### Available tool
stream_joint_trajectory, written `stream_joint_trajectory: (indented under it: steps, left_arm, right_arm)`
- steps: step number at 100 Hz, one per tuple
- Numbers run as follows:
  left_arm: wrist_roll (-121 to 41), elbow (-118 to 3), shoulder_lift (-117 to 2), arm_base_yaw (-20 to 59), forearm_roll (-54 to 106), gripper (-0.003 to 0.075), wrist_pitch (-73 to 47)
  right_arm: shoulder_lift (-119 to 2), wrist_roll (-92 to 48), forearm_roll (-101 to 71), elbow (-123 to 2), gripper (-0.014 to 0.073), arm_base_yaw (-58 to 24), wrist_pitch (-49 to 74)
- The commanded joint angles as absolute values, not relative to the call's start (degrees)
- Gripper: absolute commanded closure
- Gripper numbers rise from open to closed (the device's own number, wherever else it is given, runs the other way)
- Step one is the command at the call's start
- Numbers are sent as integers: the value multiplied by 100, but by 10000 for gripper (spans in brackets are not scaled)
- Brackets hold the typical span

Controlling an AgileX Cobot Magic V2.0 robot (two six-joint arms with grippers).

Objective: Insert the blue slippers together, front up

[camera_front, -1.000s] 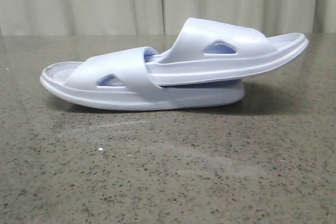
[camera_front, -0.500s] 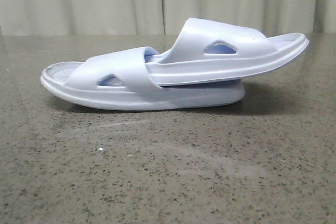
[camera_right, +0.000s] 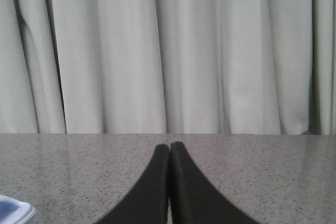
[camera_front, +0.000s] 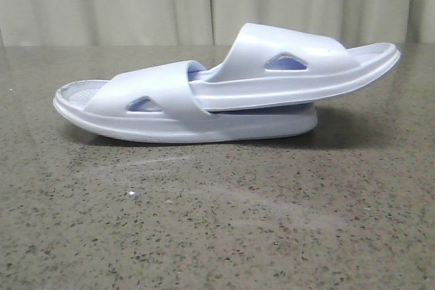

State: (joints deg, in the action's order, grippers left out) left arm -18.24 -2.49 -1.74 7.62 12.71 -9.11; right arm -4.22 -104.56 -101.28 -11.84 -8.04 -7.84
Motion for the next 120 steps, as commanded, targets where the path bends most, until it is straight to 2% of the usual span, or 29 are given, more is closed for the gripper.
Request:
stream_joint_trajectory:
  steps: [1, 36, 120]
  left_arm:
    - [-1110, -183, -26, 741, 770, 704, -315]
    - [-730, 59, 188, 727, -289, 704, -63]
    - [-730, 59, 188, 727, 67, 704, -64]
  right_arm:
    - [-474, -10531, -10080, -1320, 701, -813, -700]
    - [-474, -10531, -10080, -1320, 701, -813, -700]
    - [-474, -10531, -10080, -1320, 701, -813, -700]
